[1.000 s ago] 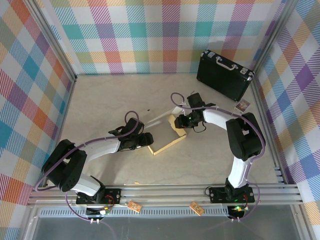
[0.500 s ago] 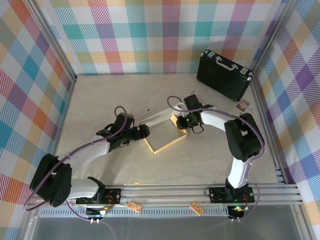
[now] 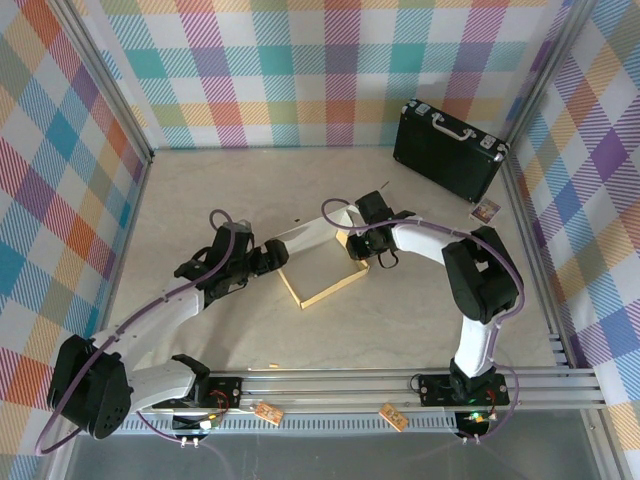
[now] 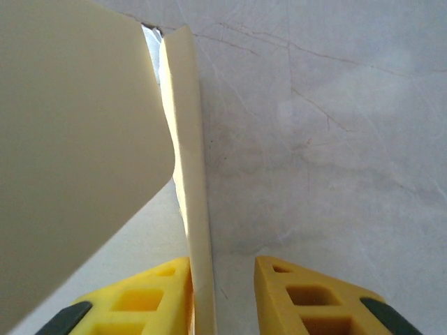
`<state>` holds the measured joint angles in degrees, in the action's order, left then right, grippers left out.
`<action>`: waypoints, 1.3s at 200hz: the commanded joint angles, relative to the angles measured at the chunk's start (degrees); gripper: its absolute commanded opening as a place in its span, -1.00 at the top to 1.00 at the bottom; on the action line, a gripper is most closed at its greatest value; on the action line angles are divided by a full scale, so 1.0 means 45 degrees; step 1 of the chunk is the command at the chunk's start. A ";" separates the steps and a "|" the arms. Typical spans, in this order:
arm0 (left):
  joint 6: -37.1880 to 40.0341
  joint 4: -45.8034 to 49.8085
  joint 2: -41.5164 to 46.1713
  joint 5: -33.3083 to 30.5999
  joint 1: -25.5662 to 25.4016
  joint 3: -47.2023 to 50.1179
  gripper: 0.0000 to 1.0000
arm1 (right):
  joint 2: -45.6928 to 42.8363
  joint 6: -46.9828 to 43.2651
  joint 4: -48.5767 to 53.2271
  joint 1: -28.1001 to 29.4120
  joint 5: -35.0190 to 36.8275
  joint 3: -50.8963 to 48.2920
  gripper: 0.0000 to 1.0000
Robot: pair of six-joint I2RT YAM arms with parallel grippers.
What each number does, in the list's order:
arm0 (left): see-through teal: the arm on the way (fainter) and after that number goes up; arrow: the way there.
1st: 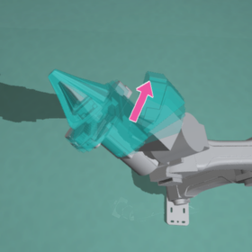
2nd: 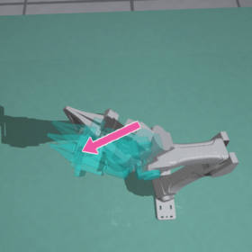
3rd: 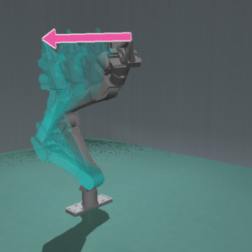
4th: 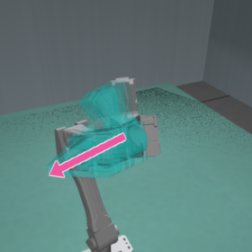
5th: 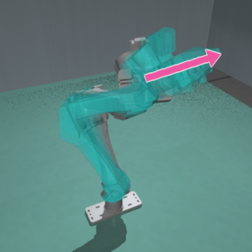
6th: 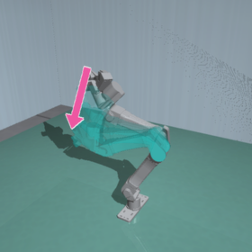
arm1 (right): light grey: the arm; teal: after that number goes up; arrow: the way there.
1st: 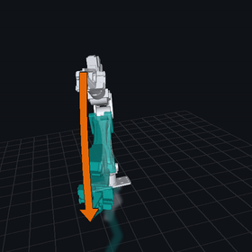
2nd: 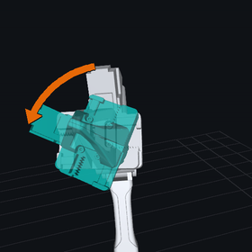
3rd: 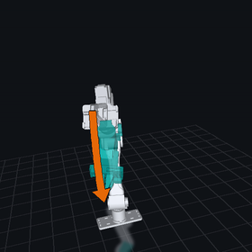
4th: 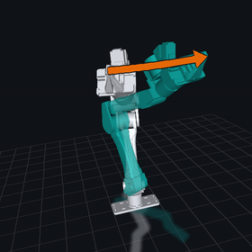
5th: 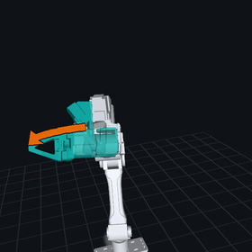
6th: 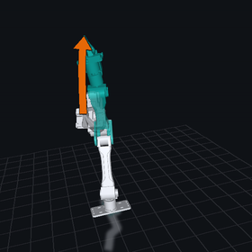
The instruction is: Fold the paper box
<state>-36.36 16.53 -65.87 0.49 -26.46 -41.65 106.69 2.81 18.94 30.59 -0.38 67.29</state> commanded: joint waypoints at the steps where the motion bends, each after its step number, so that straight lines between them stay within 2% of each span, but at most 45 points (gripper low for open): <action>1: 0.0289 0.0098 -0.0400 -0.0562 0.0123 -0.0807 -0.96 | 0.0406 -0.0596 0.0518 0.0148 0.0643 0.0238 0.43; 49: 0.0566 -0.0764 -0.0416 0.0076 0.0143 -0.0866 -0.92 | 0.0680 -0.0878 0.0693 0.0419 0.0772 0.0475 0.43; 78: 0.0664 0.0268 0.0288 0.0612 0.0154 -0.1290 -0.91 | 0.0860 -0.0935 0.0870 0.0619 0.1225 0.0682 0.45; 107: 0.2176 0.1964 0.1091 -0.0306 0.0146 -0.2203 -0.96 | 0.0758 -0.0994 0.0833 0.0664 0.1204 0.0597 0.47; 136: 0.3780 0.2984 0.0400 -0.1227 0.0137 -0.3091 -0.93 | 0.0700 -0.1158 0.0729 0.0663 0.1101 0.0603 0.48; 164: 0.5271 0.0906 0.0687 -0.0171 0.0095 -0.2002 -0.94 | 0.0762 -0.1316 0.0805 0.0650 0.1009 0.0767 0.49; 191: 0.6222 -0.2026 0.1062 -0.0200 0.0062 -0.0656 -0.92 | 0.0860 -0.1421 0.0868 0.0605 0.0964 0.0945 0.51; 219: 0.6971 -0.2464 0.0306 0.0046 0.0069 -0.1179 -0.88 | 0.0900 -0.1464 0.0928 0.0573 0.0838 0.1024 0.52; 240: 0.6968 -0.1467 -0.0786 -0.0152 0.0093 -0.2371 -0.74 | 0.0953 -0.1473 0.0959 0.0510 0.0739 0.1092 0.53; 260: 0.6737 -0.0788 -0.1796 -0.0351 0.0225 -0.3125 -0.21 | 0.1070 -0.1491 0.1040 0.0472 0.0720 0.1263 0.55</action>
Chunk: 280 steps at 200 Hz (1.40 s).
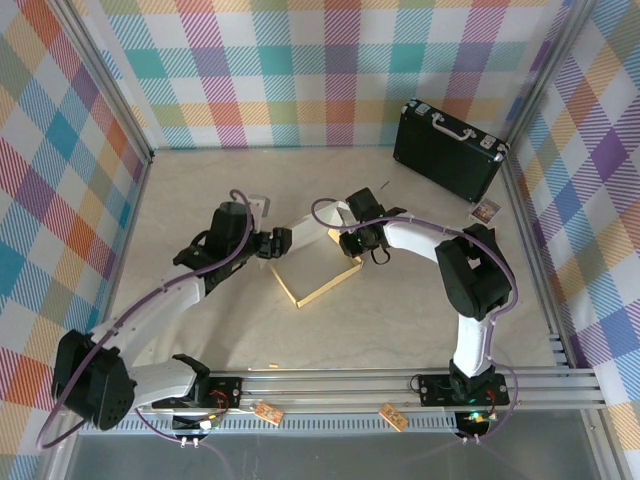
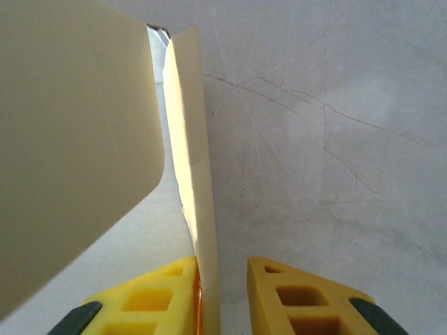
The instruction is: Fold the paper box
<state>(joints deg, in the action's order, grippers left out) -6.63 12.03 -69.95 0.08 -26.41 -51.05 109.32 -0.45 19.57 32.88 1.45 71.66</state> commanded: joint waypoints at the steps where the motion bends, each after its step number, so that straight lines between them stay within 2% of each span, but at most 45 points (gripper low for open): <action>1: 0.0109 0.0244 -0.0923 -0.0255 0.0230 -0.1067 -0.18 | 0.0490 -0.0793 0.0892 -0.0030 0.0317 0.0289 0.55; 12: 0.0017 0.0481 -0.1251 -0.0039 0.0313 -0.1259 0.09 | 0.0555 -0.0802 0.0913 -0.0035 0.0340 0.0365 0.55; 22: -0.0185 0.0528 -0.1374 -0.0102 0.0350 -0.1303 0.16 | 0.0624 -0.0772 0.0962 -0.0059 0.0381 0.0419 0.56; 31: -0.0583 0.0600 -0.1426 -0.0265 0.0422 -0.1336 0.51 | 0.0649 -0.0742 0.0992 -0.0061 0.0414 0.0458 0.57; 38: -0.0737 0.0743 -0.1452 -0.0222 0.0507 -0.1400 0.69 | 0.0683 -0.0723 0.1006 -0.0080 0.0419 0.0488 0.58; 49: -0.0917 0.0754 -0.1416 -0.0186 0.0619 -0.1376 0.80 | 0.0698 -0.0670 0.1027 -0.0119 0.0429 0.0519 0.60; 59: -0.1214 0.0764 -0.1409 -0.0045 0.0763 -0.1395 1.00 | 0.0745 -0.0604 0.1059 -0.0161 0.0439 0.0555 0.63; 94: -0.1703 0.1498 -0.1260 0.0694 0.1123 -0.1324 1.00 | 0.1053 -0.0557 0.1159 -0.0340 0.0291 0.0900 0.67; 159: -0.1711 0.1081 -0.0881 0.1734 0.1155 -0.1064 1.00 | 0.1446 -0.1810 0.1311 -0.0327 -0.0203 0.1738 0.63; 190: -0.1811 0.1013 -0.0905 0.1874 0.1153 -0.1107 1.00 | 0.1918 -0.2096 0.1920 -0.0263 0.0129 0.2437 0.64; 223: -0.1945 0.0979 -0.0845 0.2063 0.1156 -0.1136 1.00 | 0.2514 -0.2661 0.2707 0.0124 0.1165 0.3152 0.68; 238: -0.2013 0.0988 -0.0842 0.2159 0.1145 -0.1171 1.00 | 0.2665 -0.3183 0.2712 0.0488 0.2531 0.3125 0.85; 258: -0.2068 0.0979 -0.0837 0.2209 0.1144 -0.1187 1.00 | 0.2609 -0.3681 0.1915 0.0826 0.4194 0.2516 0.92; 280: -0.2079 0.0979 -0.0877 0.2268 0.1157 -0.1210 1.00 | 0.2699 -0.3816 0.1813 0.0918 0.4550 0.2313 0.95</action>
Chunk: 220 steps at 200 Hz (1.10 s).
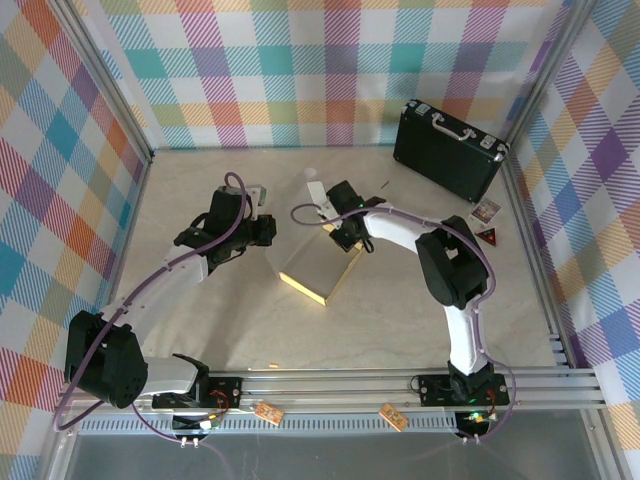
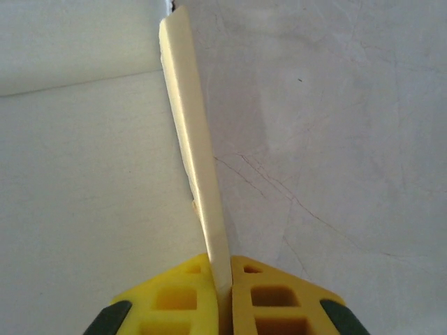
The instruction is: Fold the paper box
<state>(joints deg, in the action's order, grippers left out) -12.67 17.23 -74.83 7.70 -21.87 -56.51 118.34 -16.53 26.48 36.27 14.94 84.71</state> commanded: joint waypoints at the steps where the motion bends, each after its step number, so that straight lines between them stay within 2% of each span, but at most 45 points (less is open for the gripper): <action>1: -0.0749 -0.0177 0.0214 0.0583 0.0149 0.0012 1.00 | 0.0713 -0.0237 0.0293 0.0164 0.1558 -0.0584 0.95; 19: -0.0737 -0.0178 0.0182 0.0593 0.0143 0.0014 1.00 | 0.0883 -0.0308 0.0440 0.0260 0.1295 -0.0445 0.96; 43: -0.0732 -0.0185 0.0086 0.0494 0.0133 0.0014 1.00 | 0.0778 -0.0510 0.1235 0.0319 -0.0801 -0.0183 0.89; 62: -0.0711 -0.0177 -0.0023 0.0514 0.0134 -0.0027 1.00 | 0.0520 -0.0410 0.1269 0.0299 -0.1543 -0.0230 0.77; 94: -0.0712 -0.0179 -0.0031 0.0668 0.0140 -0.0054 1.00 | 0.0845 -0.0408 0.1355 0.0261 -0.1372 0.0213 0.56; 115: -0.0680 -0.0178 0.0077 0.0792 0.0133 -0.0093 1.00 | 0.1166 -0.0393 0.1498 0.0154 -0.1328 0.0648 0.53; 147: -0.0589 -0.0130 0.0125 0.0824 0.0133 -0.0182 1.00 | 0.1182 -0.0062 0.1170 -0.0033 -0.1148 0.0791 0.78; 168: -0.0588 -0.0080 0.0123 0.0894 0.0135 -0.0201 1.00 | 0.1276 0.0106 0.1125 -0.0033 -0.0398 0.0877 0.90; 208: -0.0628 -0.0041 0.0125 0.0850 0.0133 -0.0219 1.00 | 0.1558 0.0173 0.1195 0.0118 0.1442 0.0889 1.00; 220: -0.0610 -0.0041 0.0124 0.0842 0.0133 -0.0218 1.00 | 0.1467 0.0284 0.1203 0.0123 0.1389 0.0807 1.00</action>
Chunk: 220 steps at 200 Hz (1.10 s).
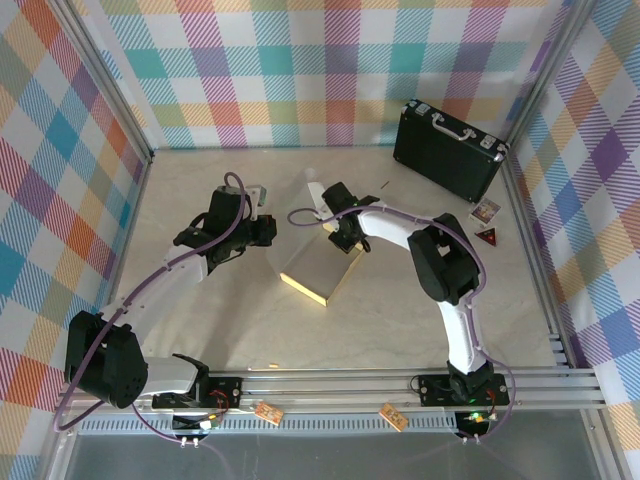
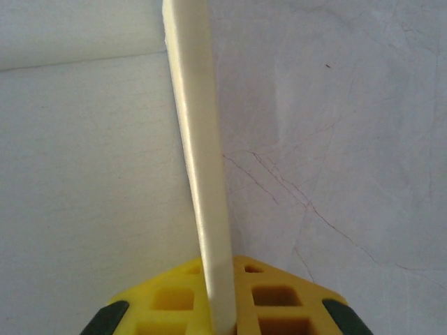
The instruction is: Fold the paper box
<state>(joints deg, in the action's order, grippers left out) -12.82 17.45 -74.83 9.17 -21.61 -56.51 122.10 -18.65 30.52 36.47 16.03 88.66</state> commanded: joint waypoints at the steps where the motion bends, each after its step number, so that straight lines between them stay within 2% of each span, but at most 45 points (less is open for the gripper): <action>1: -0.0582 -0.0089 0.0124 0.0519 0.0075 -0.0217 1.00 | 0.0626 0.0761 0.0315 0.0080 0.1086 -0.0083 1.00; 39: -0.0542 -0.0016 0.0054 0.0483 0.0092 -0.0346 1.00 | -0.0196 0.1030 0.0590 0.0070 -0.2407 -0.0420 0.86; 104: -0.0513 0.0028 0.0016 0.0355 0.0077 -0.0460 1.00 | -0.1140 0.2034 0.0698 -0.0461 -0.4882 -0.0864 0.49; 135: -0.0385 0.0105 0.0033 0.0211 0.0087 -0.0528 1.00 | -0.1799 0.2510 0.0528 -0.0795 -0.5345 -0.1139 0.19; 159: -0.0302 0.0107 0.0103 0.0208 0.0076 -0.0582 1.00 | -0.2417 0.2793 0.0293 -0.1124 -0.6089 -0.1457 0.05; 188: -0.0184 0.0066 0.0095 0.0247 0.0093 -0.0592 1.00 | -0.3040 0.2798 0.0139 -0.1321 -0.6200 -0.1732 -0.17; 211: 0.0108 0.0065 0.0114 0.0296 0.0084 -0.0659 1.00 | -0.3568 0.3533 -0.0231 -0.1555 -0.6330 -0.2101 -0.60; 220: 0.0244 0.0142 0.0120 0.0292 0.0075 -0.0740 1.00 | -0.3825 0.3736 -0.0487 -0.1660 -0.6373 -0.2307 -0.99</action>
<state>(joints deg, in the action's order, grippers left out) -12.60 19.38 -74.83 10.07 -21.56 -57.10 108.68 -5.06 30.22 29.89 -9.30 80.51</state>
